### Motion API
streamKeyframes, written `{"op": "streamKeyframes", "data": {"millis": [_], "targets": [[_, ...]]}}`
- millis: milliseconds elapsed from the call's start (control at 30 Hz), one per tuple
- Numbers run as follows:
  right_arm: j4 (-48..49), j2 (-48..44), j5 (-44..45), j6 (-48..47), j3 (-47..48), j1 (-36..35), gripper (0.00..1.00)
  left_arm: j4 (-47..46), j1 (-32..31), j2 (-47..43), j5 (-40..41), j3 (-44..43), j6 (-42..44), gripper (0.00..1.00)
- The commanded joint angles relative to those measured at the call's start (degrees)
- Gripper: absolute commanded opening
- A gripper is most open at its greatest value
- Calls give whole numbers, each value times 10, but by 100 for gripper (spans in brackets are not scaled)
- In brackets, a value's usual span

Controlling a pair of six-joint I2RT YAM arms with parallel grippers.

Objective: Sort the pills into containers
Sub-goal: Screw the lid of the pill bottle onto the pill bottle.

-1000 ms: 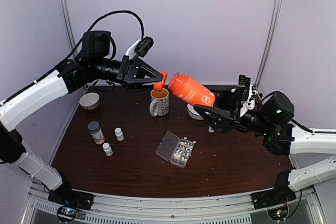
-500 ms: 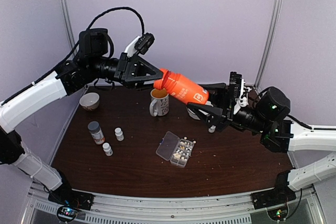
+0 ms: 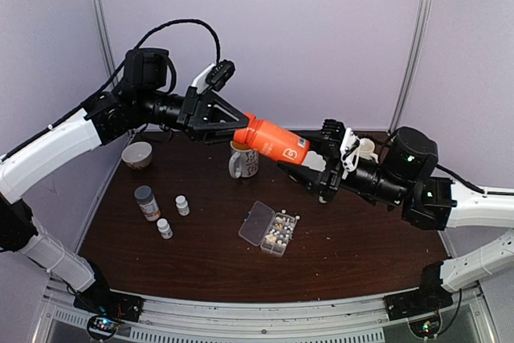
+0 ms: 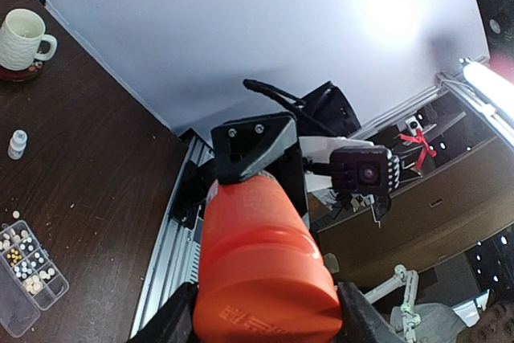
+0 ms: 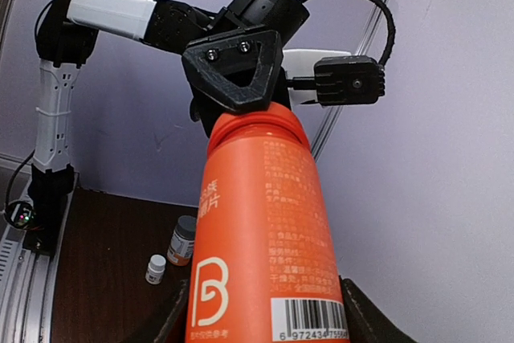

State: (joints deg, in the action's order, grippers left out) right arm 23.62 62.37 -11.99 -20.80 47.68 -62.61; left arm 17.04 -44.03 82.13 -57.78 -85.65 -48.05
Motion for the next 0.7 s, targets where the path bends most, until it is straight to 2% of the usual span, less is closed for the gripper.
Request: {"op": "streamKeyframes", "data": {"millis": [0, 300, 467, 567, 667], "targets": [[-88, 9, 80, -146, 21, -35, 0, 22, -9, 14, 13, -20, 3, 38], [-90, 44, 207, -355, 22, -82, 0, 81, -9, 36, 40, -27, 0, 38], [-41, 60, 221, -261, 37, -85, 0, 68, -8, 38, 58, -25, -17, 38], [-11, 67, 202, -180, 40, -85, 0, 13, -9, 34, 56, -7, -46, 38], [49, 60, 168, -80, 26, -80, 0, 7, -9, 34, 55, -7, -25, 37]]}}
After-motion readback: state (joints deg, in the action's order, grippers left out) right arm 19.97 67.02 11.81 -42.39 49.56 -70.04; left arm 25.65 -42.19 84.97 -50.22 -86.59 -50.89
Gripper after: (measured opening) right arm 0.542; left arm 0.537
